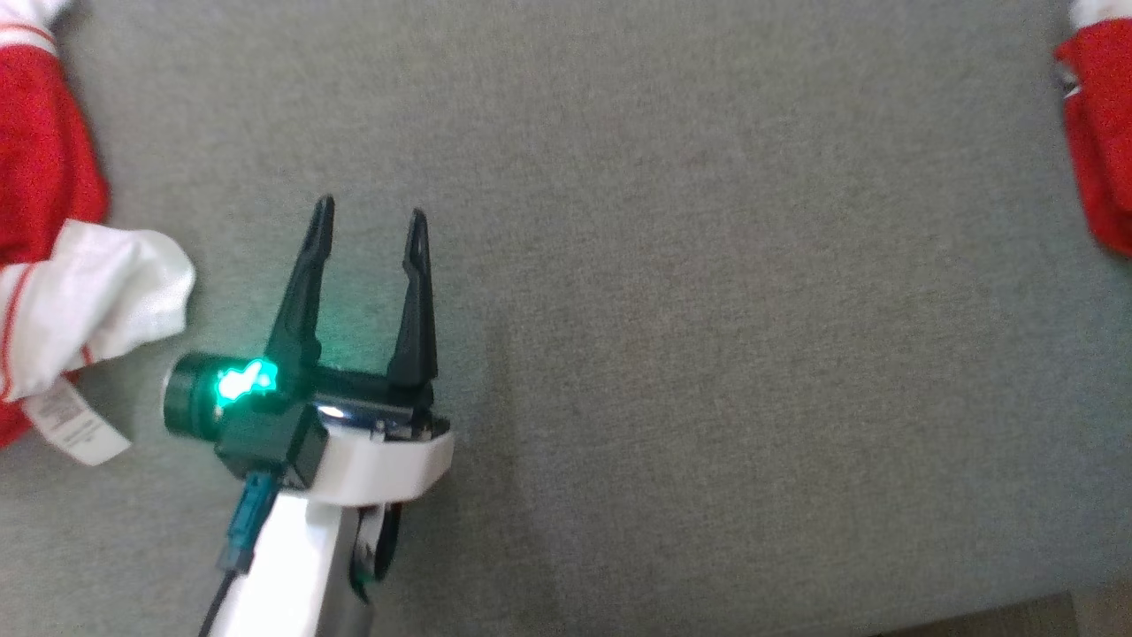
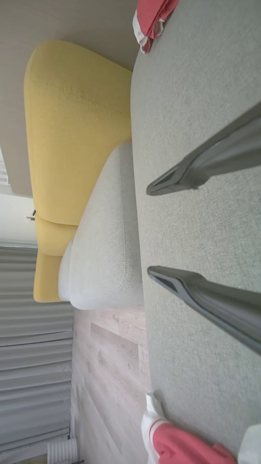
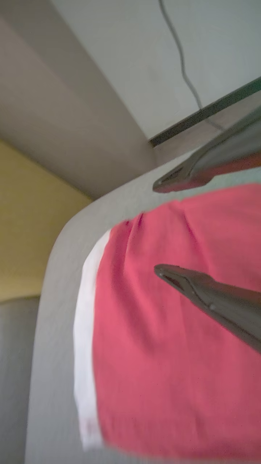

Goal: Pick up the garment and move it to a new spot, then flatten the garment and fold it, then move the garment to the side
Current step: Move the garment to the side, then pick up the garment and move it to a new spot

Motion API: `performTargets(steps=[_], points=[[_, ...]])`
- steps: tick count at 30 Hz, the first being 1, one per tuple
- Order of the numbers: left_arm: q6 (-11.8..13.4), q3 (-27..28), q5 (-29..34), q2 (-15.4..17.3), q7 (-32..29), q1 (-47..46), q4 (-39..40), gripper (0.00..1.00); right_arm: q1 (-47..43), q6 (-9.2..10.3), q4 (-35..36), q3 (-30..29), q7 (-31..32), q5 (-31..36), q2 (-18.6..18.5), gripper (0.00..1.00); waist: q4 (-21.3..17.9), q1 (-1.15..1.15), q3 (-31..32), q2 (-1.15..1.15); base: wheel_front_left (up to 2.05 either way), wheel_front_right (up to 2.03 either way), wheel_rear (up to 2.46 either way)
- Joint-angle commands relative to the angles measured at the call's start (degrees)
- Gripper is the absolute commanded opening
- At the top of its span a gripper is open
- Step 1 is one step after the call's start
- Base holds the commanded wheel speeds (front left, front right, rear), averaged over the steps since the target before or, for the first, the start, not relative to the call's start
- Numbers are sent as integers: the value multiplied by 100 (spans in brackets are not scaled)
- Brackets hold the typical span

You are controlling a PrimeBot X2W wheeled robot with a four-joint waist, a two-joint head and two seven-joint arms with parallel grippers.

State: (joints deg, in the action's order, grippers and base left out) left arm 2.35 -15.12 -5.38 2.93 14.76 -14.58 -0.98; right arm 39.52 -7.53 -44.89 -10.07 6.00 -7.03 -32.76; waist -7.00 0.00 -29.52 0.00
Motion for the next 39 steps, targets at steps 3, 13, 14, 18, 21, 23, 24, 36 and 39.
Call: performTargets(steps=[3, 13, 14, 18, 21, 23, 24, 36, 39], points=[[82, 89, -165, -5, 24, 342, 75, 100, -480, 4, 624, 174, -432, 167, 604, 100, 150, 0, 845, 0, 0, 0, 0], [300, 294, -457, -5, 24, 1163, -519, 100, -1908, 4, 1591, 2675, -1808, -1150, 1774, 100, 457, 0, 2556, 0, 0, 0, 0], [313, 311, -444, -5, 24, 1228, -576, 100, -2025, 4, 1565, 2800, -1922, -1236, 1840, 100, 487, 0, 2687, 0, 0, 0, 0], [355, 397, -428, -5, 24, 1382, -613, 100, -2329, 4, 1542, 3085, -2084, -1184, 2007, 100, 564, 0, 2966, 0, 0, 0, 0], [342, 523, -364, -5, 24, 1454, -567, 100, -2658, 4, 1924, 2894, -2096, -1002, 2249, 100, 647, 0, 3135, 0, 0, 0, 0], [315, 587, -247, -5, 24, 1519, -608, 100, -2986, 4, 2168, 2628, -2097, -830, 2413, 100, 702, 0, 3247, 0, 0, 0, 0], [293, 614, -201, -5, 24, 1555, -640, 100, -3148, 4, 2264, 2501, -2098, -731, 2490, 100, 724, 0, 3294, 0, 0, 0, 0], [161, 945, -152, -5, 24, 1793, -978, 100, -3849, 4, 2544, 1917, -2099, -327, 2899, 100, 784, 0, 3512, 0, 0, 0, 0], [116, 969, -114, -5, 24, 1794, -1021, 100, -3858, 4, 2556, 1853, -2100, -302, 2921, 100, 780, 0, 3511, 0, 0, 0, 0]])
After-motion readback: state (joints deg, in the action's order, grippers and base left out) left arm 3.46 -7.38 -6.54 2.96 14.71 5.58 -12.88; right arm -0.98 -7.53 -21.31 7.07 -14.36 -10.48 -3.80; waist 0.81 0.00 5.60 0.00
